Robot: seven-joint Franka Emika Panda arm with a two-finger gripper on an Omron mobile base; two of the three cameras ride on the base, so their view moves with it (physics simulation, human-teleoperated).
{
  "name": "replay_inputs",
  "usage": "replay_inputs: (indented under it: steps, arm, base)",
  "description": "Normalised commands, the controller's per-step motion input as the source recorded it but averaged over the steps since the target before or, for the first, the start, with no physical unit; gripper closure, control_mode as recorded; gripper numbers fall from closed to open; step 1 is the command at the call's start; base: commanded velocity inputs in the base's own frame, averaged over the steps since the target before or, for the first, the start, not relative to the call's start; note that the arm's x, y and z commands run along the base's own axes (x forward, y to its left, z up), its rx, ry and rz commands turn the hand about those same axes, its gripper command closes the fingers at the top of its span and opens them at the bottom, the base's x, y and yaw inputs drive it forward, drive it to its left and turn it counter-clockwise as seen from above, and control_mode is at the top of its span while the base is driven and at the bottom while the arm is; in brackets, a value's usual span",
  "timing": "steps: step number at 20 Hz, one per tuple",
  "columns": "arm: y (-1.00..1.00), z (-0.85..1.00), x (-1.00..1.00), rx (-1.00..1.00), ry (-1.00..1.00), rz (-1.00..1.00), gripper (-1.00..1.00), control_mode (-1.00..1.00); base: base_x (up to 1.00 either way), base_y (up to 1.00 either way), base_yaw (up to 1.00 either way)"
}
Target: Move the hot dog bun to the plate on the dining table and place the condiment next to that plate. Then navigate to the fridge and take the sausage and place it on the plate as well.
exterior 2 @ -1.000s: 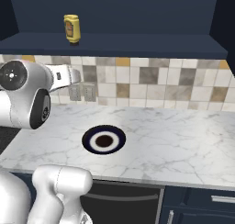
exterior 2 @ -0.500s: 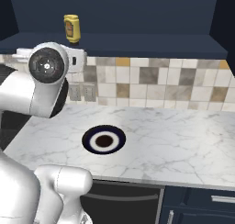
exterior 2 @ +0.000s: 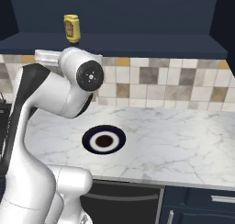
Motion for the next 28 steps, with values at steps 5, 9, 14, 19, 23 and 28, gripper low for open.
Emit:
replay_inputs:
  steps: [5,9,14,19,23,28]
  arm:
    - [0.00,0.05,0.44,0.00,-0.18,0.13,-1.00,-1.00]
    - [0.02,0.00,0.54,0.00,-0.03,0.00,-1.00,-1.00]
    - [-0.02,0.00,0.62,0.00,-0.03,0.00,-1.00,-1.00]
    - [0.00,0.00,0.52,-0.01,-0.04,0.00,-1.00,-1.00]
    - [0.00,0.00,0.43,-0.01,0.00,0.04,-1.00,-1.00]
    - [0.00,0.00,0.47,0.00,0.00,0.04,-1.00,-1.00]
  base:
    - [0.00,0.00,0.00]
    - [0.00,0.00,0.00]
    - [0.00,0.00,0.00]
    - [0.00,0.00,0.00]
    - [0.00,0.00,0.00]
    - [0.00,0.00,0.00]
